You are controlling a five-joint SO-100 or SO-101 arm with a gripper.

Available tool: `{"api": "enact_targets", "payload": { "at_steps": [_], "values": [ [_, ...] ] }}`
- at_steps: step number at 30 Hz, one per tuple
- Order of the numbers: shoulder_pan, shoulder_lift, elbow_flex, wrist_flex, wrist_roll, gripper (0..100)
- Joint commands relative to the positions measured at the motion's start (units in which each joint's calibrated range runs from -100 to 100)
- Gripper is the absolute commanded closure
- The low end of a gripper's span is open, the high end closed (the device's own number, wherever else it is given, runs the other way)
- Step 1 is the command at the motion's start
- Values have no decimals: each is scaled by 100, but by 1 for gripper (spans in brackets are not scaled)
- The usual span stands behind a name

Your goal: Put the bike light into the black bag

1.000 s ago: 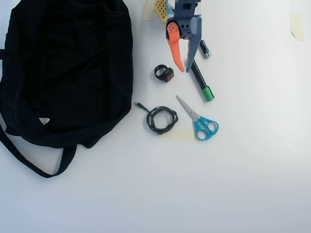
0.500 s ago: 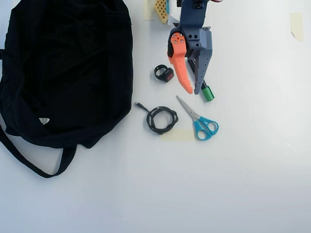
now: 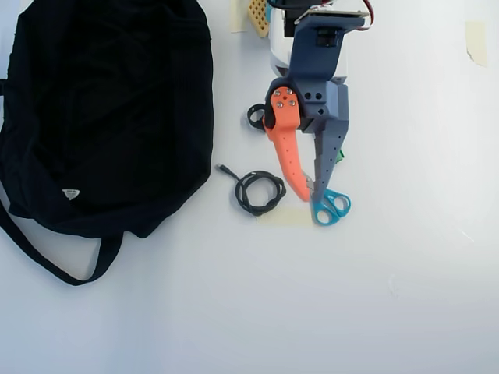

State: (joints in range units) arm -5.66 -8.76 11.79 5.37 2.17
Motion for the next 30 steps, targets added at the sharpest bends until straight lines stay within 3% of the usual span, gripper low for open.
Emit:
{"api": "enact_targets", "payload": {
  "at_steps": [1,25,30],
  "values": [
    [72,63,-586,152,29,98],
    [199,-54,-29,204,-39,98],
    [214,-62,-155,1255,-39,98]
  ]
}}
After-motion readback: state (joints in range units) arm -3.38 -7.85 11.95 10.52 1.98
